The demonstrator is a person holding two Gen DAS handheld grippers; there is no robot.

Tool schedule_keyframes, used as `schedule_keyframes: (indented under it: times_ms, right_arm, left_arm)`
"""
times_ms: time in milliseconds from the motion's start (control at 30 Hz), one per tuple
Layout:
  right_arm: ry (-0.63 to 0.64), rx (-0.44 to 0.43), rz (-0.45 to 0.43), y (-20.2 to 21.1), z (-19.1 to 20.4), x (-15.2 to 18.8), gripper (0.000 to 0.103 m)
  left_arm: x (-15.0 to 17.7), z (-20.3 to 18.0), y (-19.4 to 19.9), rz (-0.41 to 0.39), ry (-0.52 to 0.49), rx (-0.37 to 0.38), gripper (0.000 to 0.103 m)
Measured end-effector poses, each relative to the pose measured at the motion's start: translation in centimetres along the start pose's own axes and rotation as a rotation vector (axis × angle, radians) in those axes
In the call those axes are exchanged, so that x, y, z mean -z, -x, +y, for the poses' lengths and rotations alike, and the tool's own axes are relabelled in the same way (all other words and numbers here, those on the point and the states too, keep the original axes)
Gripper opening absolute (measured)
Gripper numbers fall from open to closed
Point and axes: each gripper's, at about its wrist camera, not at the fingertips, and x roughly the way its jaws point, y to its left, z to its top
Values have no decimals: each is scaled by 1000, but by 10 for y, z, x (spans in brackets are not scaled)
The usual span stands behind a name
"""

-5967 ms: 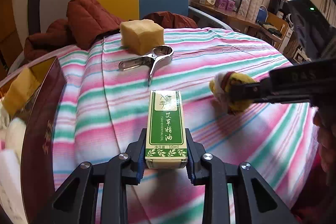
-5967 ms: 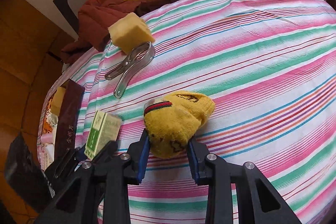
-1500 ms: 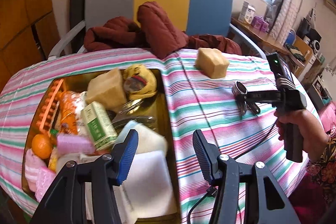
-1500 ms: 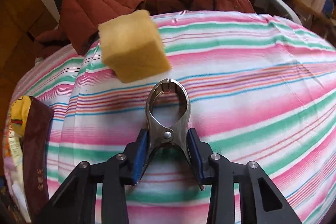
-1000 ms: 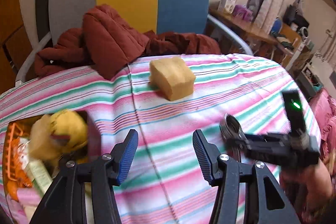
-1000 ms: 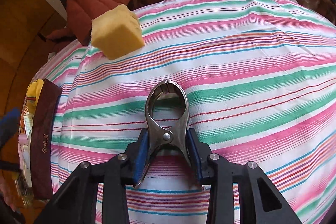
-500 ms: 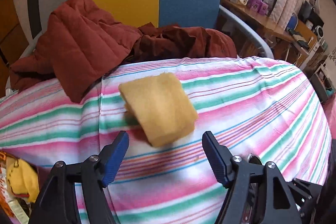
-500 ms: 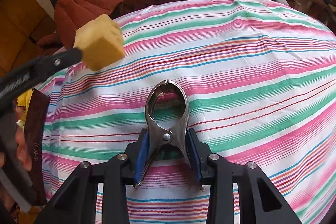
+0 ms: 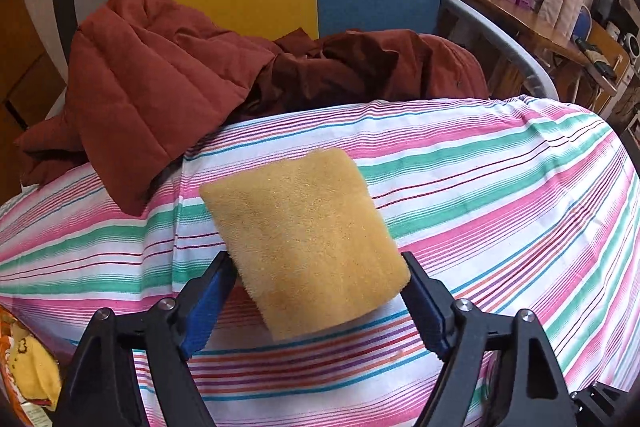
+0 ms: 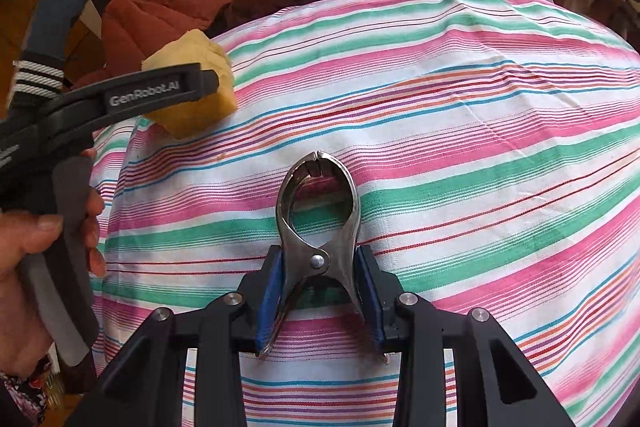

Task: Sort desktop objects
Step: 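Grasp the yellow sponge with the left tool while the right tool holds the clip, then carry the yellow sponge and metal clip over the gold tray with both tools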

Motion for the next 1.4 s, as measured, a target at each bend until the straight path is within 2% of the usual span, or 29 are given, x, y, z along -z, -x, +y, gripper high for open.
schedule_keyframes:
  times_ms: [167, 467, 567, 867, 1133, 1300, 1400]
  right_arm:
    - [10, 7, 1, 0, 0, 0, 37]
    - [26, 19, 0, 1, 0, 0, 37]
    - [26, 21, -1, 1, 0, 1, 37]
    - [25, 18, -5, 1, -1, 2, 37]
    - [23, 12, -18, 4, 0, 6, 37]
    - [-14, -34, -23, 6, -3, 6, 37]
    - [-53, -97, -18, 7, -5, 7, 37]
  left_arm:
    - [4, 6, -1, -22, 3, 41, 71]
    - [15, 11, 4, -13, 10, 97, 60]
    - [22, 10, 8, -16, -21, 95, 58]
    - [53, 28, 30, -11, -15, 141, 55]
    - [91, 47, 55, -4, 38, 189, 54]
    - [119, 50, 75, -4, 54, 237, 54]
    - [136, 51, 87, -10, 60, 265, 54]
